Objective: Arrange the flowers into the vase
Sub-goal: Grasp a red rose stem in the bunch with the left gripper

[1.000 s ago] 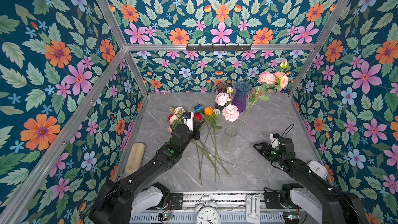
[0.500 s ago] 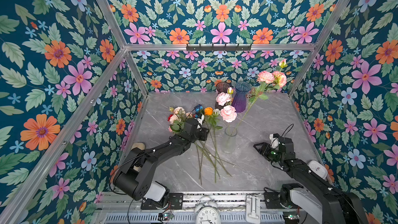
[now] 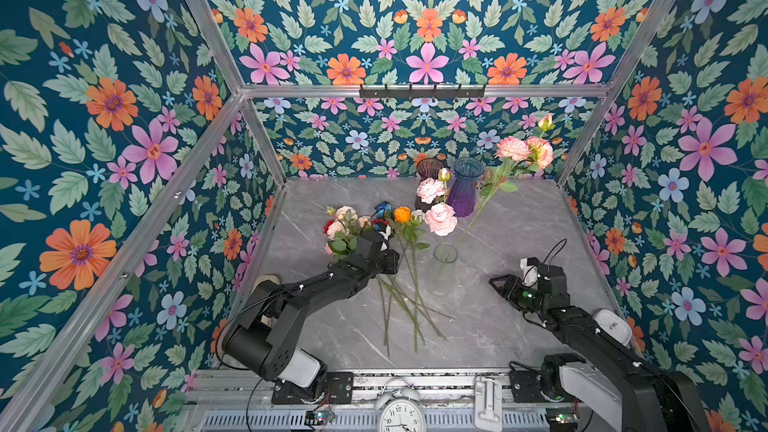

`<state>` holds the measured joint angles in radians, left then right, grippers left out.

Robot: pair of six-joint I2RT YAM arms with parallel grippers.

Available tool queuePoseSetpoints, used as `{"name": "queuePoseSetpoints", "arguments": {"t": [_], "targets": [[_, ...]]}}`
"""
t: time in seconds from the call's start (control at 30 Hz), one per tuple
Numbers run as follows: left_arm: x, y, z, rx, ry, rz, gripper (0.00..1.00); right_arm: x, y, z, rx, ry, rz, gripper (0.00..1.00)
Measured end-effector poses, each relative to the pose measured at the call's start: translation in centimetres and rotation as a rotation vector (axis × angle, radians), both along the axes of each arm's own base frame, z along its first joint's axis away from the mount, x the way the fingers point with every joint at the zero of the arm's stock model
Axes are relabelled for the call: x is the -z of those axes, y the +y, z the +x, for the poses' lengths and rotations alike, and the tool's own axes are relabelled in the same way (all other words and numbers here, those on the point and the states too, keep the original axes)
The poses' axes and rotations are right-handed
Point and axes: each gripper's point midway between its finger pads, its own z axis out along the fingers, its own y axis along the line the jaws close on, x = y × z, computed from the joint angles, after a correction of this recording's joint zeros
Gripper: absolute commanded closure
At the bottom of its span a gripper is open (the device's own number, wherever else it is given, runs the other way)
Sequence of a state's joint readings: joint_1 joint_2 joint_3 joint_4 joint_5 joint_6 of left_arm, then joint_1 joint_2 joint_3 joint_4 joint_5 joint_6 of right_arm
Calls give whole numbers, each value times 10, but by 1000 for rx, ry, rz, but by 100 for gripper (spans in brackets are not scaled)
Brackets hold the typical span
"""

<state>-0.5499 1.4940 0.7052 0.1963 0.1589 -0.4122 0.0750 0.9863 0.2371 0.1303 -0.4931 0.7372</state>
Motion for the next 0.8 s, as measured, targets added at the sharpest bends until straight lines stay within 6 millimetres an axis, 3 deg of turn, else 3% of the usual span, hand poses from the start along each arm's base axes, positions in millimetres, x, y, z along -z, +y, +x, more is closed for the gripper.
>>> {"name": "queuePoseSetpoints", "arguments": {"t": [0.37,0.8], "targets": [[10,28,-9,-83,24,101,70,0,0,0,0,0,0,45],[34,34,-18,-93,91,138,69,0,0,0,0,0,0,45]]}}
